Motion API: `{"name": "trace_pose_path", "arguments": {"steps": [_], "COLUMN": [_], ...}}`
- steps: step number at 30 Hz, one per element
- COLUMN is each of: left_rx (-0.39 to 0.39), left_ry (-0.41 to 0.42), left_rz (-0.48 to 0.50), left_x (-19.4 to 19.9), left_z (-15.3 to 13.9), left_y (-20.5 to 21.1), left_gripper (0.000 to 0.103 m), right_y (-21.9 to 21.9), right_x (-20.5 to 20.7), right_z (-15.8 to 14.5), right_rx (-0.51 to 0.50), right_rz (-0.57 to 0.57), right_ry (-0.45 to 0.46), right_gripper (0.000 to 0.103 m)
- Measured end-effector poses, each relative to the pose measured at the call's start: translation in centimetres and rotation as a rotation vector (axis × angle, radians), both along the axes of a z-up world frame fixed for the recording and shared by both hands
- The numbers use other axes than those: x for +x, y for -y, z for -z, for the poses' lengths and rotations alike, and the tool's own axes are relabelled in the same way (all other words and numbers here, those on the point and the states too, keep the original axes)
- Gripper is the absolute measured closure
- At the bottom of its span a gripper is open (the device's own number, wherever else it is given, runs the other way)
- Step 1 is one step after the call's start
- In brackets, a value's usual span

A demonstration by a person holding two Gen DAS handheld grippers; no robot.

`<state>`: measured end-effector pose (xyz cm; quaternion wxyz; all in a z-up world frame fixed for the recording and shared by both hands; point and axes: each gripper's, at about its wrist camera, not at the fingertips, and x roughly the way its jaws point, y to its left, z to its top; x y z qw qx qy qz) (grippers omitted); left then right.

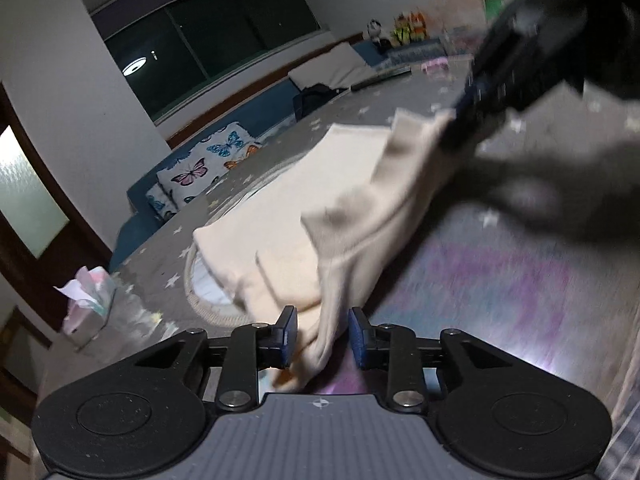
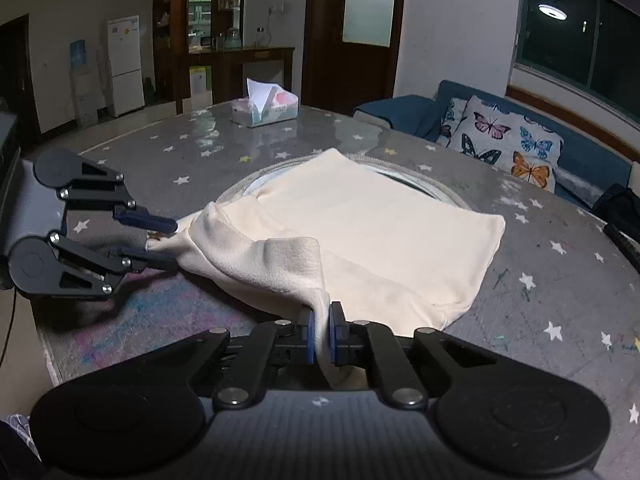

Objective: Fold clothes

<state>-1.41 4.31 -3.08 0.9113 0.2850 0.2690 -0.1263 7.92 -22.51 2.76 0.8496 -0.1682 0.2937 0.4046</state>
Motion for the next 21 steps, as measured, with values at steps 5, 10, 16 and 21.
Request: {"name": "trace_pose_path", "arguments": {"steps": [5,10,16,21], "left_rx": [-0.062,-0.121,-0.236,-0.284], "left_ry": [0.007,0.04,0.059,0.079], "left_rz": [-0.016,-0.021,0.0,0.014], "left_x": [-0.6,-3.0,-9.4,-12.1], "left_z": [-0.6,-2.7,-7.2,-9.0], "left_y": [-0.7,-0.8,-0.7,0.2], "left_gripper": [0.095,0.096,0.096,0.096], "right_y": [0.4,1.3,4.5,6.3], "right_x": [-0.9,-2.5,-7.4,-10.9], "right_z": [-0.5,-1.6,-4.5,-6.4], "right_rx": [0.015,0.038,0.069,0.101], "right_rz": [0.006,0.001,-0.04,-0.046], "right_ry": [0.02,0.036,0.034,0.03], "right_gripper": [0.098,0.099,0.099,0.099]}}
